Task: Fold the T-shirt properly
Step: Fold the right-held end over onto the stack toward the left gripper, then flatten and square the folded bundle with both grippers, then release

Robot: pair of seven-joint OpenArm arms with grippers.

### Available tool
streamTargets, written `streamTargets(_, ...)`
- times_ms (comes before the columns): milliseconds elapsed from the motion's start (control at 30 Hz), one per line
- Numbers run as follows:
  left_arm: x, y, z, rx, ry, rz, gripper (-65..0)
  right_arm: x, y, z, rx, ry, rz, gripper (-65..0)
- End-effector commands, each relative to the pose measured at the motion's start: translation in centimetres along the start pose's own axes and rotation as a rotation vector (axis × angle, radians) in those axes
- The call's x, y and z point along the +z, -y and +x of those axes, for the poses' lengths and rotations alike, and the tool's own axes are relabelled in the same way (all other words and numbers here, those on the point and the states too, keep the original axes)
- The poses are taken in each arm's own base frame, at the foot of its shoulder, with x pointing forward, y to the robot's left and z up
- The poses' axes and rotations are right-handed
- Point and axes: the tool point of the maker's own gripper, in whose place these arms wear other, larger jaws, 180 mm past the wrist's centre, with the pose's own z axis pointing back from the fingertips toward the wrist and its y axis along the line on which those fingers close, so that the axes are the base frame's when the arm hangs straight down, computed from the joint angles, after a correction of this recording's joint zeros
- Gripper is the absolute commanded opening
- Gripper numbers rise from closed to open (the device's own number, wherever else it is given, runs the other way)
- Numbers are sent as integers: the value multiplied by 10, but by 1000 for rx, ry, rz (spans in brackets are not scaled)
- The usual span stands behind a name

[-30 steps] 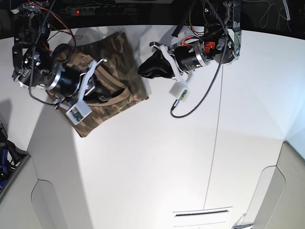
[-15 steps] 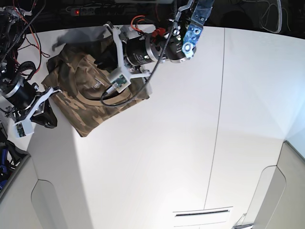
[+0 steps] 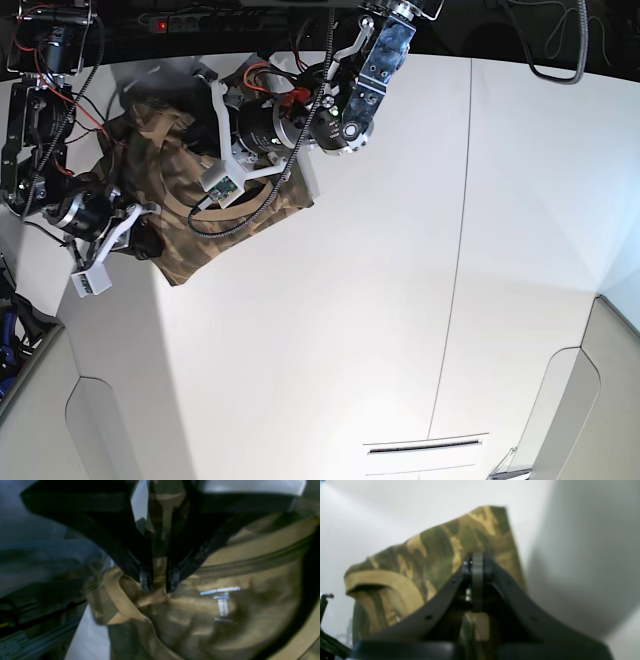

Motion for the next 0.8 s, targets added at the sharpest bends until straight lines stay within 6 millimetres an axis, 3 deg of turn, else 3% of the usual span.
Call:
streamTargets(0,-1,4,11,5,37,-15,-528,-1,-3,14,32,33,15,-650)
streamTargets(100,-1,-10,-5,38,-10,15,-528,-16,-17,0,70,-25,44,-650)
streamTargets(233,10,-43,-17,79,-32,98,-528,-26,-29,-11,116,-69,63,-650)
streamTargets(500,50,-100,-52,50,-103,226,-528,-26,-26,-16,133,-98,46,-650)
streamTargets(600,63,-121,-50,2,-115,273,-528,-25,-25,-24,133,-139,44,-650)
streamTargets(767,80,-156,-27,-82,-122,379,-528,-24,-32,-34,99,-149,76,-650)
